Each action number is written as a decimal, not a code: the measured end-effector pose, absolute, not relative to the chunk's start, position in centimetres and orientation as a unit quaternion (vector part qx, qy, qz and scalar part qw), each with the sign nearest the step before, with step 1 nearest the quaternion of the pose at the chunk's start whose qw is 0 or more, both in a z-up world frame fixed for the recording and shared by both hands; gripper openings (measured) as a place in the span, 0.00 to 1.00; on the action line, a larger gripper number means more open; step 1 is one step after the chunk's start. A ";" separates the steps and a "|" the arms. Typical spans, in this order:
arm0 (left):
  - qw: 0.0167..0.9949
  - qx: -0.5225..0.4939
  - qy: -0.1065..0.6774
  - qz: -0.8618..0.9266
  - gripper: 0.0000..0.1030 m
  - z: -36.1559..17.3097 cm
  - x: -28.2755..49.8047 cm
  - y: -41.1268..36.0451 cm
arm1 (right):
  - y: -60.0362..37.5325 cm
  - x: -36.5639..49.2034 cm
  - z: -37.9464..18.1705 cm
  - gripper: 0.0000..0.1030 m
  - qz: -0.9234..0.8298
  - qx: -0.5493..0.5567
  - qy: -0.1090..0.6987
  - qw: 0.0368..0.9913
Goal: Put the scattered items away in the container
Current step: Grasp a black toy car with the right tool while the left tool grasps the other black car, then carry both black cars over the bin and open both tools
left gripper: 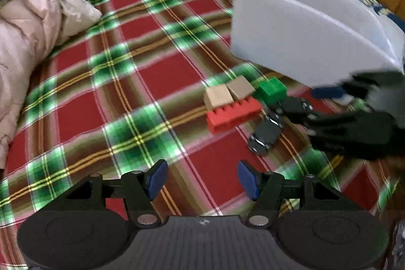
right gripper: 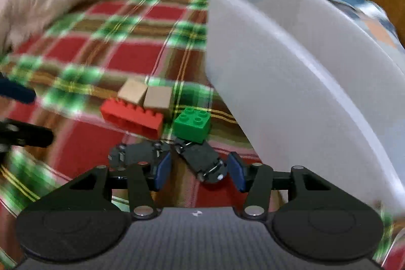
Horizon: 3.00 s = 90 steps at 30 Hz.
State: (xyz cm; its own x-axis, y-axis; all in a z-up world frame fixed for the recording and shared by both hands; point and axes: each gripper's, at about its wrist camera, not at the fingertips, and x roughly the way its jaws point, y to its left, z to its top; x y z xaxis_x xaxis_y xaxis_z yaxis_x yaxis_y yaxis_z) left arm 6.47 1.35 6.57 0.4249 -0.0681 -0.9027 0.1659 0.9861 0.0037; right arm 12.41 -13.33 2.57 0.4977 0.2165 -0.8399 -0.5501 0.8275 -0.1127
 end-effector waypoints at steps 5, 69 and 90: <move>0.837 0.048 0.539 -0.085 0.63 5.8 6.0 0.9 | -12.7 12.3 1.2 0.51 0.279 -0.270 0.427 0.817; 0.860 0.123 0.459 -0.187 0.32 9.6 8.2 -5.5 | -17.3 8.1 8.3 0.32 0.197 -0.063 0.434 0.877; 0.890 0.136 0.387 -0.200 0.32 17.4 18.7 -11.8 | -21.7 15.0 15.0 0.32 0.103 -0.029 0.386 0.916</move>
